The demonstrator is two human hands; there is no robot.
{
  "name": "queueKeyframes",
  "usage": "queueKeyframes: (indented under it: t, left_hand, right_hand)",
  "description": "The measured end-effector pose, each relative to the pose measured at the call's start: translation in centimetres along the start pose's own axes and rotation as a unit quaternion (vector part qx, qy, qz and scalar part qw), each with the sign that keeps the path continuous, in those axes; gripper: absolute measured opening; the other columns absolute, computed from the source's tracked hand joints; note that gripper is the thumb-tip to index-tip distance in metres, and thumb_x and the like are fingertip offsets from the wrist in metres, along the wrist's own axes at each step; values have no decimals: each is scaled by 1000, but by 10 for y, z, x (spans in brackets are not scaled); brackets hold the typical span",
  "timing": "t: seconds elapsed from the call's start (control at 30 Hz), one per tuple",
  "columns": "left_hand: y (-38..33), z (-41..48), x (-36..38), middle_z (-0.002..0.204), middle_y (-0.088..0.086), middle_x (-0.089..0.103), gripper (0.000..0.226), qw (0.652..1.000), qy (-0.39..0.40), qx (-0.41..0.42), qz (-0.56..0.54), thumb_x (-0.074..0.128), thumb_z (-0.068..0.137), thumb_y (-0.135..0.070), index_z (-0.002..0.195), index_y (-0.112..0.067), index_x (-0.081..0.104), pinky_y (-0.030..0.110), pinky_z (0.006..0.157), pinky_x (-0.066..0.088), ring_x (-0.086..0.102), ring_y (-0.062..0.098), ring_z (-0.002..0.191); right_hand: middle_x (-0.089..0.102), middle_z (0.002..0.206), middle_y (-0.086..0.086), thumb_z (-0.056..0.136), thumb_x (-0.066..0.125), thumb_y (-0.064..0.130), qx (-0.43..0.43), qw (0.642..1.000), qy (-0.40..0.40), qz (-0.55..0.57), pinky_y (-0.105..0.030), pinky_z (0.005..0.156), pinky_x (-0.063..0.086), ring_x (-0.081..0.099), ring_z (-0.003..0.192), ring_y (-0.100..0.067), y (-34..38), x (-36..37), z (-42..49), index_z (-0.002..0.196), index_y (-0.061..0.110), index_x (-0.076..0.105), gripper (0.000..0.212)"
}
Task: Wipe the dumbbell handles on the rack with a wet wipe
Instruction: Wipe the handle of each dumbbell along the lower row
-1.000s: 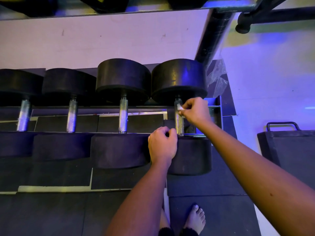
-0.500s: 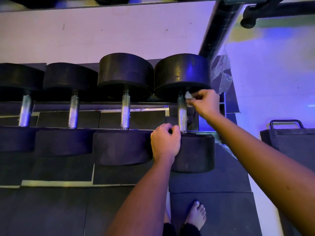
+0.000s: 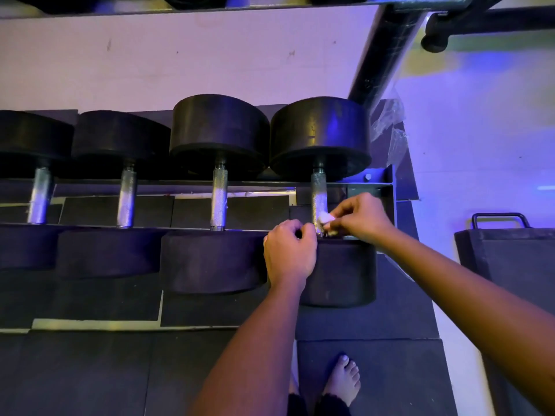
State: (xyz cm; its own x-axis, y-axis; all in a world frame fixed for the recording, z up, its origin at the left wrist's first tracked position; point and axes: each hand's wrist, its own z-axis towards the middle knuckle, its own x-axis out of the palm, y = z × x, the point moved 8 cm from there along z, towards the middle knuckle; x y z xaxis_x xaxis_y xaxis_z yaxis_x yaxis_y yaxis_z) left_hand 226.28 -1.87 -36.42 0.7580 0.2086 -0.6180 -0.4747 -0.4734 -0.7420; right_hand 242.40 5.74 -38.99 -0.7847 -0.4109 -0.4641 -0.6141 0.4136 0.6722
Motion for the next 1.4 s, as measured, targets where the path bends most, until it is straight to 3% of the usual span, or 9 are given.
queueKeyframes:
  t: [0.2,0.4,0.57,0.67,0.8,0.93,1.1,1.27,1.4]
  left_hand:
    - [0,0,-1,50,-1,41,31,1000,-2,-12,4,48,80,-28,52,-13,45,38,54,40,43,25,58]
    - [-1,0,-1,53,1,49,29,1000,-1,-10,3,50,81,-28,59,-10,55,40,56,44,49,25,60]
    - [-2,0,-2,55,1,51,29,1000,-8,-11,12,52,83,-26,59,-9,56,41,58,45,50,25,63]
    - [-1,-1,-2,58,4,56,29,1000,-8,-14,9,51,82,-27,62,-9,60,42,59,47,53,24,64]
    - [-2,-1,-2,62,6,61,29,1000,-8,-18,4,50,83,-26,65,-9,64,41,60,48,56,24,66]
    - [0,-1,-1,64,4,63,29,1000,-2,-26,5,49,83,-27,67,-10,66,39,62,49,58,23,68]
    - [0,-1,0,63,7,62,30,1000,1,-30,2,48,82,-28,66,-9,65,41,60,47,58,26,68]
    - [-1,-2,-2,63,7,63,28,999,1,-40,2,50,83,-25,66,-9,66,39,58,46,58,26,67]
    - [-2,-3,-3,63,6,63,28,999,4,-44,0,51,84,-24,66,-10,66,37,57,46,58,23,67]
  right_hand:
    - [71,75,-4,71,84,17,-36,979,-177,95,-33,81,57,64,73,-10,12,-33,39,90,9,77,22]
    - [73,81,-11,72,83,12,-65,987,-149,6,-29,79,56,66,77,-15,30,-17,38,88,7,77,18]
    - [68,64,-3,69,86,10,-36,994,-9,-98,-14,61,51,57,57,-4,3,1,4,79,10,77,13]
    - [72,69,-6,69,84,5,-13,999,30,-19,-36,81,58,68,70,-19,-4,-1,-1,76,12,77,12]
    - [67,69,-3,71,81,0,31,985,-81,151,-40,85,57,62,73,-17,-9,-18,33,66,21,69,24]
    - [65,71,-3,75,69,-9,39,969,-79,233,-49,87,56,62,79,-20,-3,-5,62,68,17,67,27]
    - [62,71,-9,75,69,-10,39,985,-35,166,-49,84,55,57,74,-20,-13,7,43,65,13,61,26]
    - [66,62,-8,79,73,-5,14,992,99,82,-29,68,56,60,65,-19,-18,13,10,71,2,66,13]
    - [71,71,-7,73,78,3,-21,997,-52,49,-39,78,59,62,65,-13,4,-13,21,70,16,71,15]
